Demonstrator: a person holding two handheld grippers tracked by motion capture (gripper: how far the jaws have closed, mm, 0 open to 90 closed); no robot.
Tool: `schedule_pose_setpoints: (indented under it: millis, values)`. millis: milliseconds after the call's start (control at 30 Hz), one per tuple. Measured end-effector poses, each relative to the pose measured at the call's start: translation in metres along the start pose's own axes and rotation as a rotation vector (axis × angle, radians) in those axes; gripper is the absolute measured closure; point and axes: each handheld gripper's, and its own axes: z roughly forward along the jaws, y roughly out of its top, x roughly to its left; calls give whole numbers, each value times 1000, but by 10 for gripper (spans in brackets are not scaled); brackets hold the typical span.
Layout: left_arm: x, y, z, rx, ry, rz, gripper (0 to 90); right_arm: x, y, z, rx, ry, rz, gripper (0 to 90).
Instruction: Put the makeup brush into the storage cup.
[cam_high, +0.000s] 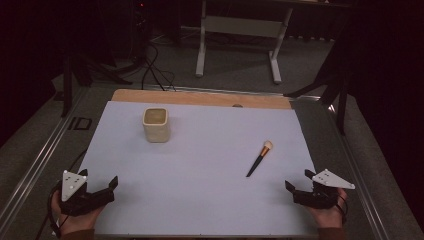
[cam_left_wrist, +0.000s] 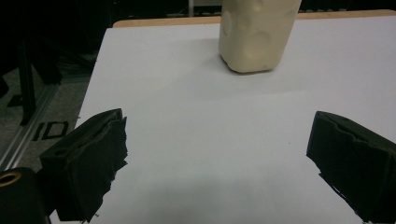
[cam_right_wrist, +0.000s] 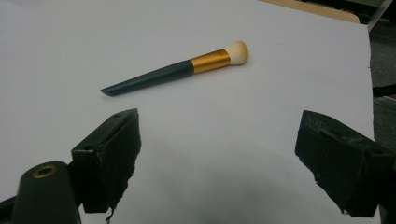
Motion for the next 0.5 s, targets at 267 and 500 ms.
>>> schedule_pose_setpoints:
  millis: [267,500]
  values:
    - [-1,0,0,4,4,8,50,1,0,1,-1,11,-5,123]
    - [-2,-1,0,13,9,12,50,2,1,4,2,18,-11,117]
